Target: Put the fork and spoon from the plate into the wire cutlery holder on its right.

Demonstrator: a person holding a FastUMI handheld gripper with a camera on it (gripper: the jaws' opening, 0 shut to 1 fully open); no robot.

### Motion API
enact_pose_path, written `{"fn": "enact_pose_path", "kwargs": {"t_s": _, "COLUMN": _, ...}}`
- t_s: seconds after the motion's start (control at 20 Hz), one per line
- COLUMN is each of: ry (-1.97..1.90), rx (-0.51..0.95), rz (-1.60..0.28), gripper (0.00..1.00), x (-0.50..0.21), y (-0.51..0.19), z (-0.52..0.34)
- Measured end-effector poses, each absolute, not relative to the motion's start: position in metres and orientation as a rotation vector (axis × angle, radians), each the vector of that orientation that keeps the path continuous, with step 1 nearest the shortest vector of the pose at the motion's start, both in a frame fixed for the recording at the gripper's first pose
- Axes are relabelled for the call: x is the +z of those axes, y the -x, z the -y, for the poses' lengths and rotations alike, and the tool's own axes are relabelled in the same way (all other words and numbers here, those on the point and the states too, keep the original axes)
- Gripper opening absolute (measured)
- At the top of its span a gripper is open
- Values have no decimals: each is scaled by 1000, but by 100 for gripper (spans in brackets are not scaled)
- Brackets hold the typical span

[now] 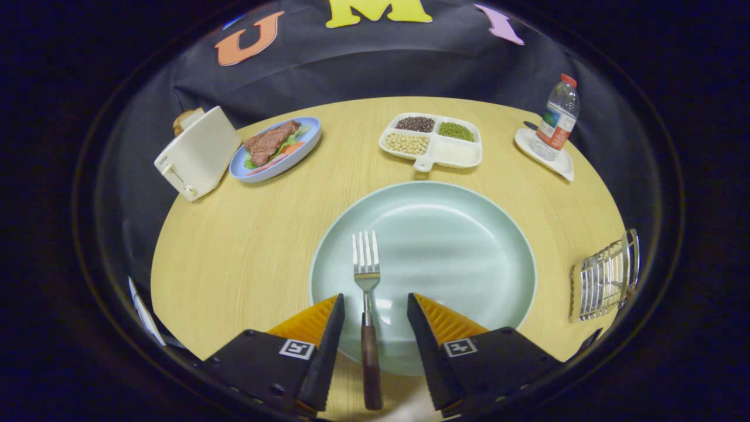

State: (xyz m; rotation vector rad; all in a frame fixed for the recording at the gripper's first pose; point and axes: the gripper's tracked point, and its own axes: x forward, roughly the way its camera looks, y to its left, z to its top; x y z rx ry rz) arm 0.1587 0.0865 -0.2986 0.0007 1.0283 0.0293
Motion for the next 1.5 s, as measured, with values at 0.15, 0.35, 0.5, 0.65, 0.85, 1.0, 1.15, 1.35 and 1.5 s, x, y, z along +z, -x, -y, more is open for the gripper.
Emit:
{"fn": "enact_pose_path", "kwargs": {"t_s": 0.15, "ry": 25, "rx": 30, "rz": -1029, "gripper": 34, "x": -301, "y": -162, "z": -90}}
{"fn": "enact_pose_path", "kwargs": {"t_s": 0.35, "ry": 9, "rx": 51, "rz": -1022, "gripper": 12, "x": -299, "y": -164, "z": -95}}
{"fn": "enact_pose_path", "kwargs": {"t_s": 0.5, "ry": 12, "rx": 50, "rz": -1023, "gripper": 1, "x": -302, "y": -165, "z": -94}}
{"fn": "enact_pose_path", "kwargs": {"t_s": 0.65, "ry": -6, "rx": 51, "rz": -1010, "gripper": 1, "x": -298, "y": -164, "z": -91}}
{"fn": "enact_pose_path", "kwargs": {"t_s": 0.85, "ry": -27, "rx": 66, "rz": -973, "gripper": 1, "x": -277, "y": -158, "z": -84}}
{"fn": "enact_pose_path", "kwargs": {"t_s": 1.0, "ry": -43, "rx": 79, "rz": -934, "gripper": 1, "x": -252, "y": -149, "z": -74}}
{"fn": "enact_pose_path", "kwargs": {"t_s": 1.15, "ry": -56, "rx": 86, "rz": -896, "gripper": 1, "x": -226, "y": -139, "z": -57}}
{"fn": "enact_pose_path", "kwargs": {"t_s": 1.35, "ry": -81, "rx": 92, "rz": -848, "gripper": 1, "x": -188, "y": -125, "z": -27}}
{"fn": "enact_pose_path", "kwargs": {"t_s": 1.5, "ry": -96, "rx": 88, "rz": -809, "gripper": 1, "x": -160, "y": -111, "z": 5}}
